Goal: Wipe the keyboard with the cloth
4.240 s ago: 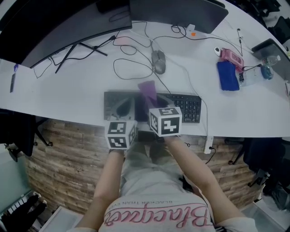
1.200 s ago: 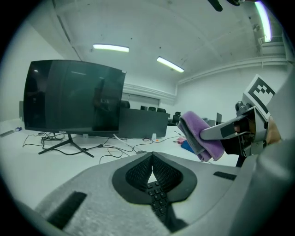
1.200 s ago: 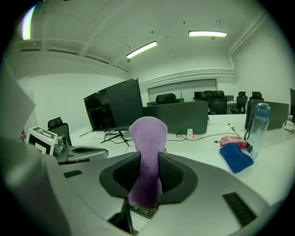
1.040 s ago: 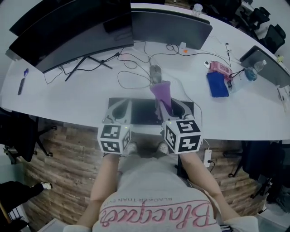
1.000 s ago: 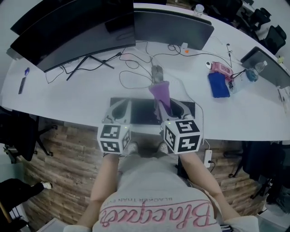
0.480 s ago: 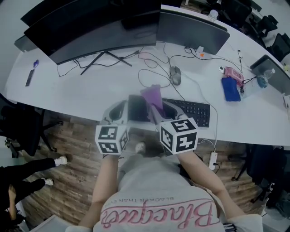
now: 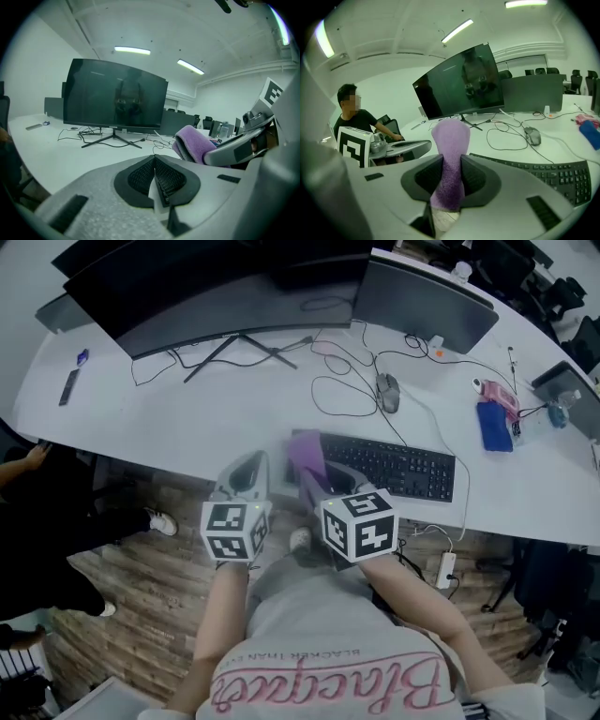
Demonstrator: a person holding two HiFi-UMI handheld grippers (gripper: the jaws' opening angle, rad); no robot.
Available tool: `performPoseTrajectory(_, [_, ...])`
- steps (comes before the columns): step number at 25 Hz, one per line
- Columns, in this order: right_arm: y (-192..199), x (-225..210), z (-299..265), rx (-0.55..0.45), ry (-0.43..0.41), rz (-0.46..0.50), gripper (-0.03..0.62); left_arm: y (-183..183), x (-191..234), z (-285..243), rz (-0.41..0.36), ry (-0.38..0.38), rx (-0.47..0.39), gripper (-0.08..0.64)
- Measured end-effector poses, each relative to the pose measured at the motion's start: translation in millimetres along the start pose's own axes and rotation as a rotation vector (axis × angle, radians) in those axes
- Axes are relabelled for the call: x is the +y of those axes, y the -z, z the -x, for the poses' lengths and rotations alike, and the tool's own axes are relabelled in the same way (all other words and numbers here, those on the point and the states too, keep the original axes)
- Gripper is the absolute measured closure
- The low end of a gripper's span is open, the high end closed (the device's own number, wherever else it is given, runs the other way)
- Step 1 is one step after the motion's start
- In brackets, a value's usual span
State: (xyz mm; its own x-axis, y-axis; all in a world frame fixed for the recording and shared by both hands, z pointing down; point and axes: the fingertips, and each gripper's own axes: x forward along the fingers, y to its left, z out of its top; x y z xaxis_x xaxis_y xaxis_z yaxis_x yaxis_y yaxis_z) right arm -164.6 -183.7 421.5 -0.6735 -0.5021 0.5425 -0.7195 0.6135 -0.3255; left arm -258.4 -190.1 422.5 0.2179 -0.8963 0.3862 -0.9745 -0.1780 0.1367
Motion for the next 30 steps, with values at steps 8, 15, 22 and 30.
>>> performPoseTrajectory(8, [26.1, 21.7, -31.8, 0.096, -0.046, -0.018, 0.499, 20.1, 21.5, -0.7, 0.015, 0.010, 0.032, 0.554])
performPoseTrajectory(15, [50.2, 22.5, -68.3, 0.160, -0.030, -0.030, 0.499, 44.6, 30.4, -5.6, 0.032, 0.004, 0.072, 0.554])
performPoseTrajectory(22, [69.2, 15.1, -104.1, 0.206, 0.021, -0.059, 0.499, 59.5, 42.9, -10.4, 0.054, -0.019, 0.099, 0.554])
performPoseTrajectory(30, [76.2, 1.6, -117.1, 0.231, 0.070, -0.042, 0.499, 66.7, 48.7, -18.3, 0.059, -0.020, 0.123, 0.554])
